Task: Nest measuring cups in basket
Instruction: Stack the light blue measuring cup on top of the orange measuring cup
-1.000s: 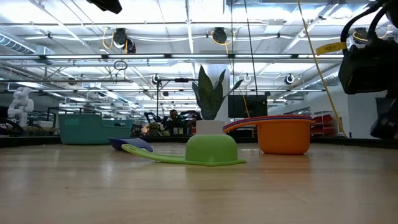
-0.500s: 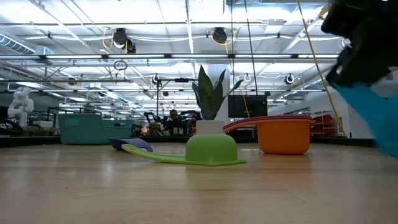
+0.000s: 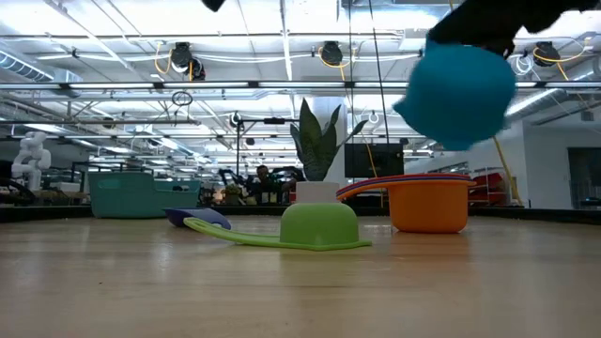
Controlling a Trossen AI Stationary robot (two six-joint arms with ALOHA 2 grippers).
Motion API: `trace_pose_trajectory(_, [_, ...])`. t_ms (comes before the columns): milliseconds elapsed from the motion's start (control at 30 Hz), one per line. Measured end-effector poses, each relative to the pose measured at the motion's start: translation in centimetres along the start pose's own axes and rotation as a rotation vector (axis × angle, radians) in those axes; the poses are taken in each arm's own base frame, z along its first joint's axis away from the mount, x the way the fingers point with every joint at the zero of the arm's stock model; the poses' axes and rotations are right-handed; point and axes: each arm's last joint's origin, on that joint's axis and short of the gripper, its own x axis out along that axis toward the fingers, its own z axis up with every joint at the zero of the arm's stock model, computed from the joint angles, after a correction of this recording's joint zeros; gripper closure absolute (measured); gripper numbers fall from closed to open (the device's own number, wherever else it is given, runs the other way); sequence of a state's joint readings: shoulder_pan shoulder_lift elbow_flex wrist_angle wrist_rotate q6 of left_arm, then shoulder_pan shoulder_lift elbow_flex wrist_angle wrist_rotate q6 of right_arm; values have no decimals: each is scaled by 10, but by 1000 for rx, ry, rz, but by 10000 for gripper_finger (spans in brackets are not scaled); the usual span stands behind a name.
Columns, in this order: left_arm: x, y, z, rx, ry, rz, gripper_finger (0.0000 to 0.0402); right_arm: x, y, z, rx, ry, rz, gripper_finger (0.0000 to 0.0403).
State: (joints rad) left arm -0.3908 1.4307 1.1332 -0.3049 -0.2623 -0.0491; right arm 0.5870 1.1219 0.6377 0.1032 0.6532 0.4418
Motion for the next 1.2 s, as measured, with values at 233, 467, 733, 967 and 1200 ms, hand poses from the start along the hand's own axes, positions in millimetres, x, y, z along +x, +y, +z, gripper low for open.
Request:
trace_pose_trajectory(233, [21, -4, 11, 55, -146, 5, 249, 3, 16, 20, -25, -83, -88, 403])
trace_pose_trajectory(467, [19, 0, 20, 18, -231, 114, 135, 19, 42, 43, -100, -95, -84, 403])
trace_pose_trajectory(733, [44, -1, 16, 0, -245, 116, 87, 39, 68, 63, -209, -117, -134, 403])
trace_pose_trajectory(967, [56, 6, 13, -30, -249, 38, 139, 43, 76, 66, -275, -117, -130, 403])
trace_pose_trajectory(1200, [60, 12, 15, -22, -271, -40, 228, 44, 75, 66, -277, -116, -137, 403])
